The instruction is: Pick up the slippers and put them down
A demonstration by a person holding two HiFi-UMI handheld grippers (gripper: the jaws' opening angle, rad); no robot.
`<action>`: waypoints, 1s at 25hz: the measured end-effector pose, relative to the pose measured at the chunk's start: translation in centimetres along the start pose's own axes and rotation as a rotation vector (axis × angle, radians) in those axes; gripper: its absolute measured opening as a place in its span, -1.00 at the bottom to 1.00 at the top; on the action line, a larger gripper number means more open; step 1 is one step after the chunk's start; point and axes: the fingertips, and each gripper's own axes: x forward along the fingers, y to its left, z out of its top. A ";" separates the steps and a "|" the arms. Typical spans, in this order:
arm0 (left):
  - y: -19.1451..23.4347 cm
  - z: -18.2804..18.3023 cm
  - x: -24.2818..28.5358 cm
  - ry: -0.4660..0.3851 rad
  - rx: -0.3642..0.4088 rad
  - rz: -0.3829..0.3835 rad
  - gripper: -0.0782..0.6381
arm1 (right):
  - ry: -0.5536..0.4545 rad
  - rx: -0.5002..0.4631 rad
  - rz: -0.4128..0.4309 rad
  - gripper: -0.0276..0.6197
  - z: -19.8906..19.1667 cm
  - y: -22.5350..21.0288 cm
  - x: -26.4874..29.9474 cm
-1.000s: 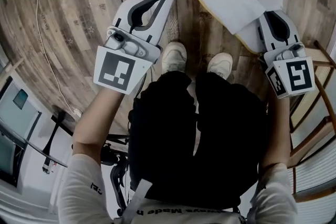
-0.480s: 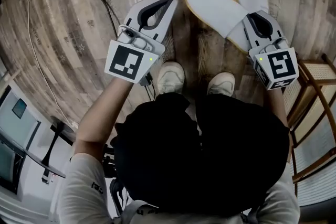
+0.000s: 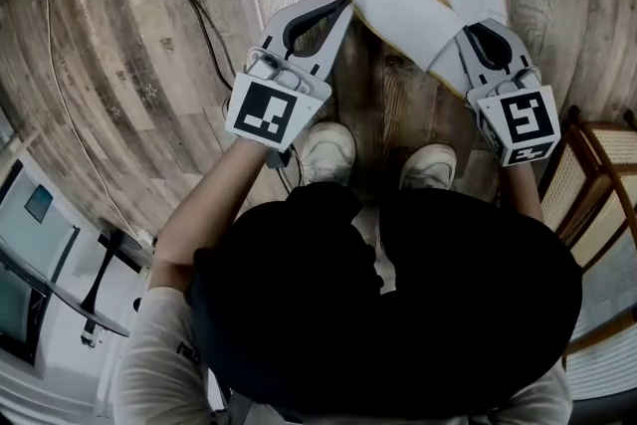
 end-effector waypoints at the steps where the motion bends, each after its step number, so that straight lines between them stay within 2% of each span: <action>1: -0.1 -0.4 0.1 0.005 -0.003 -0.002 -0.75 | 0.004 0.003 -0.004 -0.84 -0.3 0.0 0.0; 8: -0.1 -2.7 0.8 0.036 -0.002 0.000 -0.75 | 0.027 -0.005 -0.033 -0.84 -1.6 -0.3 0.8; 25: 0.5 -3.6 1.1 0.057 0.004 0.010 -0.75 | 0.097 -0.042 -0.044 -0.84 -3.0 -0.5 2.9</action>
